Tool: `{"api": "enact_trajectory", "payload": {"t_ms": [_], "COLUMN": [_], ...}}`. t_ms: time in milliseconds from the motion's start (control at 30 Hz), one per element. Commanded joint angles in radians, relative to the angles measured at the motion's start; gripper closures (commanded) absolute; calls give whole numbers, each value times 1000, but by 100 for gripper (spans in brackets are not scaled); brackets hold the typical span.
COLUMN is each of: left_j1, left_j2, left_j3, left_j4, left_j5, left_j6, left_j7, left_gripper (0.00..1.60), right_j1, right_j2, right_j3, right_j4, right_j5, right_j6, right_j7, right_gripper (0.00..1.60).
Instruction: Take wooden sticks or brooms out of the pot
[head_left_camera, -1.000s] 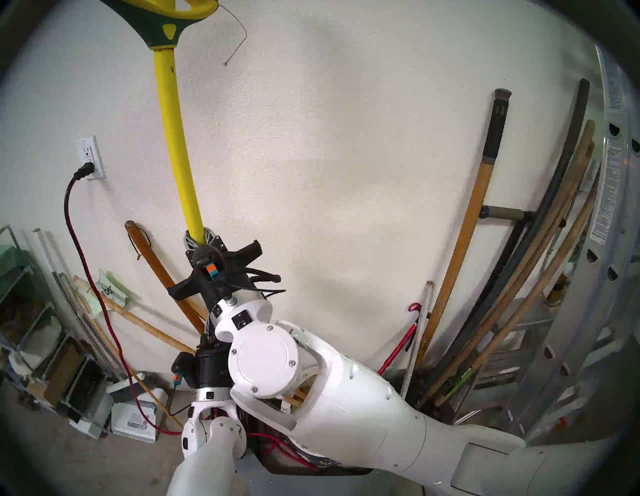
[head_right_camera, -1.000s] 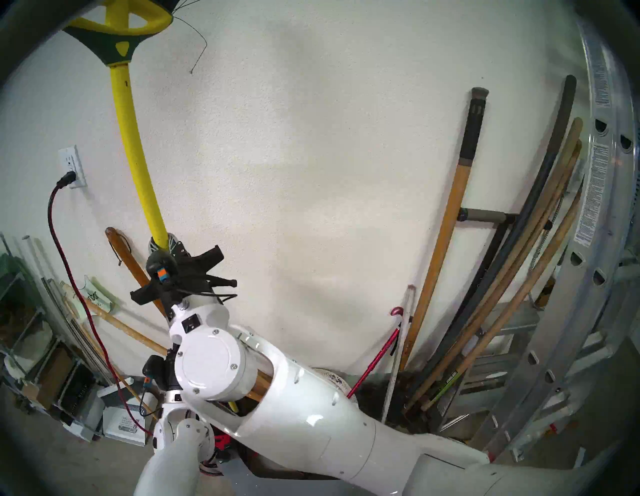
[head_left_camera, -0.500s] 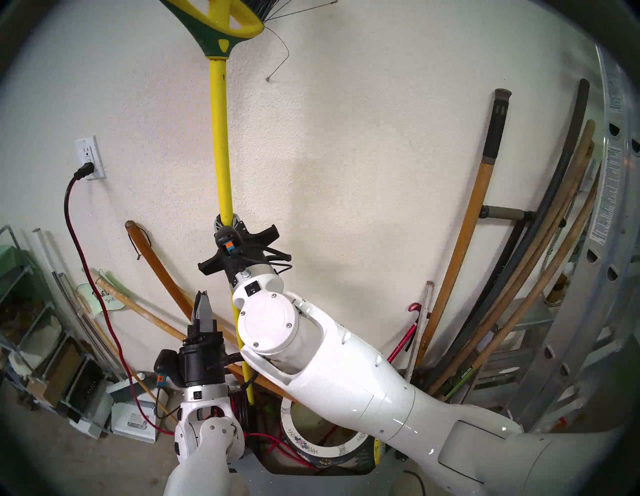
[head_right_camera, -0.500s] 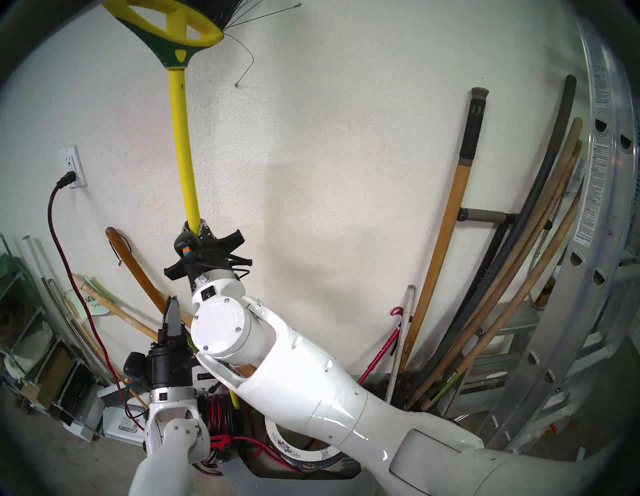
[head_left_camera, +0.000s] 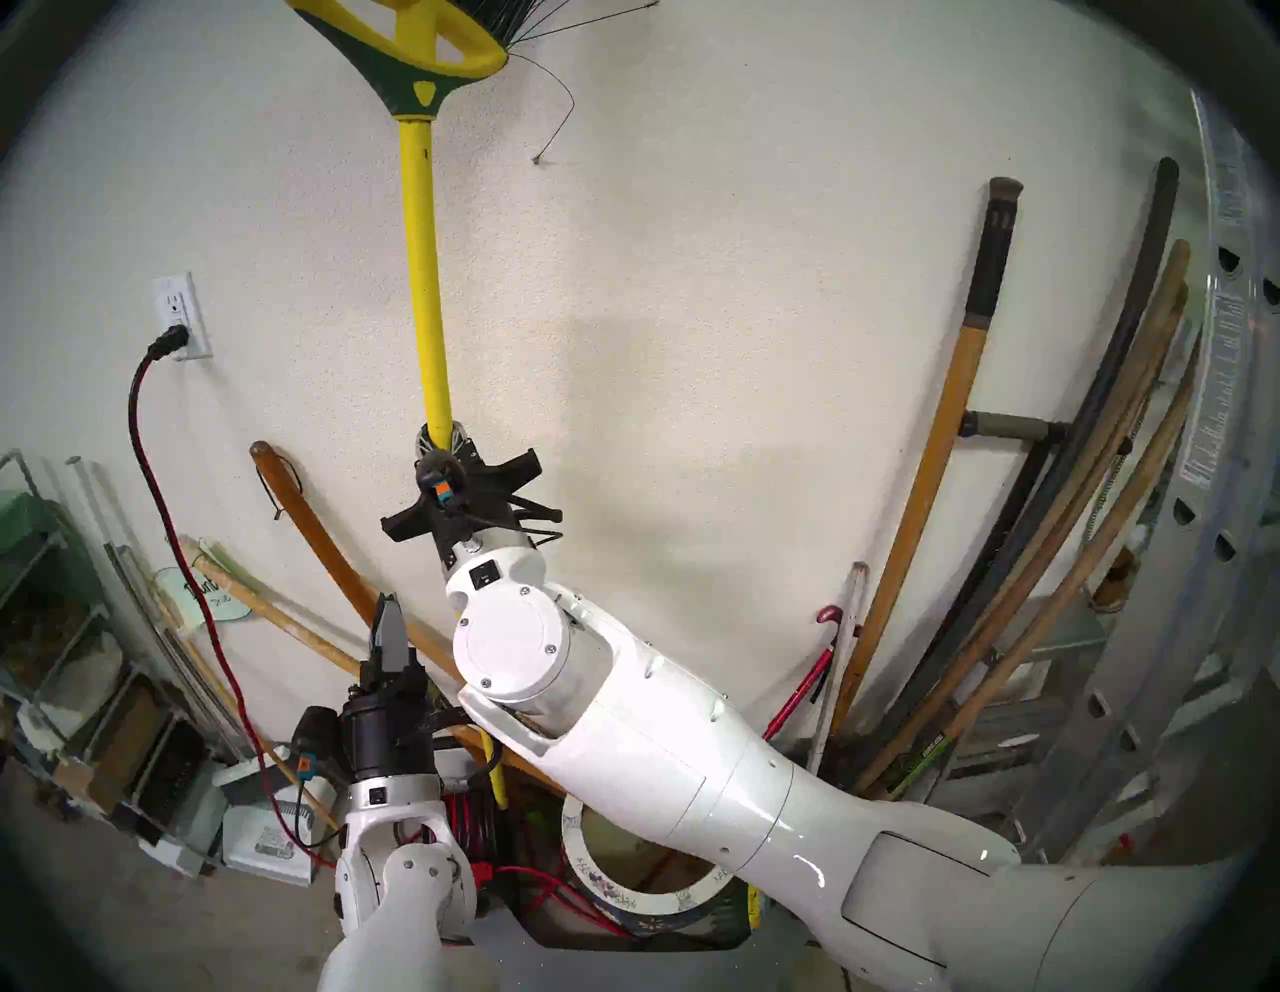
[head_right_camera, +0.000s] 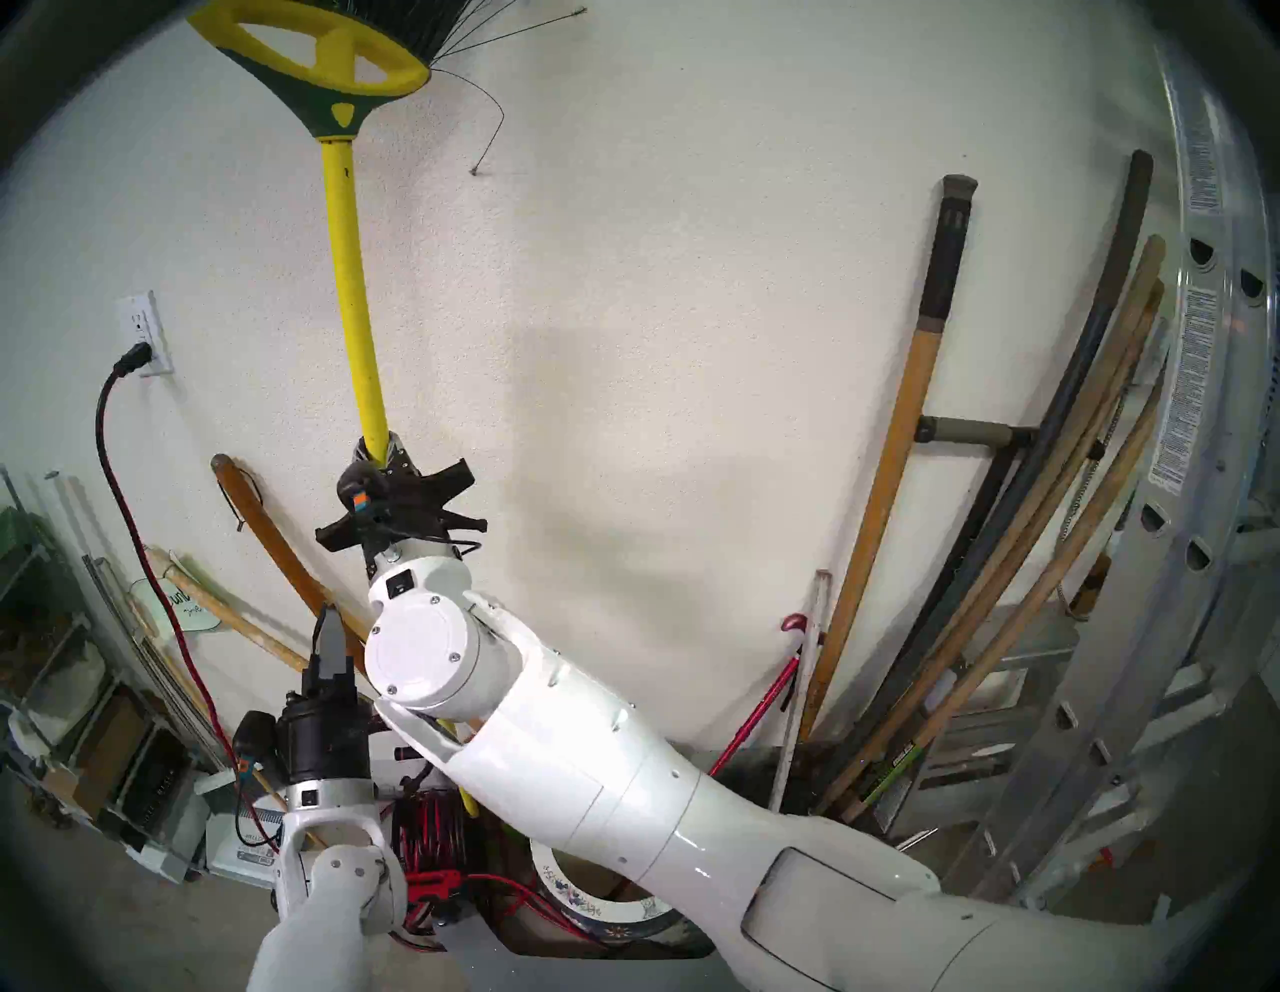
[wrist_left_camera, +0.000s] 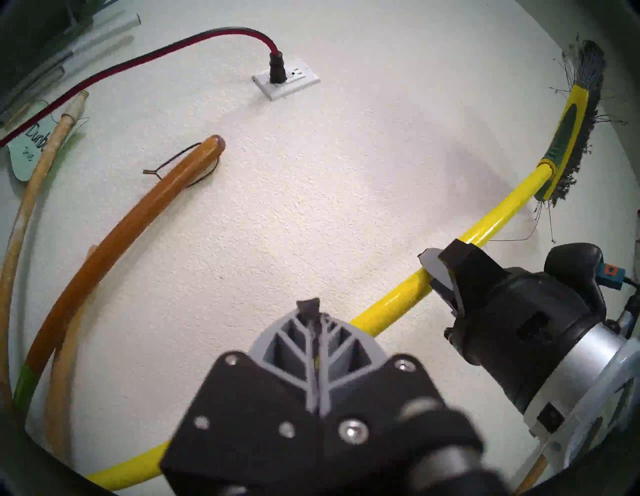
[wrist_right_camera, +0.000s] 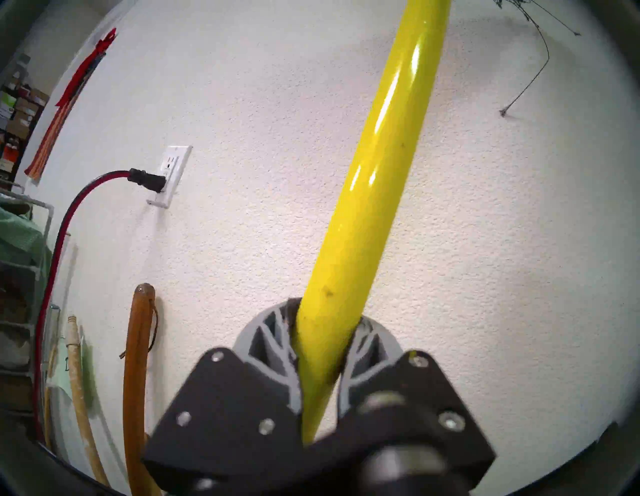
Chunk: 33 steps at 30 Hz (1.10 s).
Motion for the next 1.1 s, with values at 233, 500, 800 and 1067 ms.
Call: {"api": "enact_trajectory", "payload": {"t_ms": [233, 500, 800, 1067], "left_j1": [-2, -27, -47, -51], "left_j2": [7, 10, 9, 11], "left_j3": [-49, -102, -148, -184], "left_j4": [-5, 3, 8, 11], "left_j5": [-41, -63, -91, -116], "left_j6": [-8, -30, -57, -72], "left_j7": [-19, -19, -26, -32], "left_gripper": [160, 160, 160, 160], "right_j1": [21, 61, 105, 138], "right_j2": [-40, -97, -150, -210], "right_j3": [-20, -15, -27, -45], "right_j4": [171, 267, 364, 461], "right_j5": [-62, -85, -120, -144], "right_j6": [-41, -69, -97, -117], "right_j7": [-52, -80, -106, -127], "right_gripper": [160, 160, 160, 160]}}
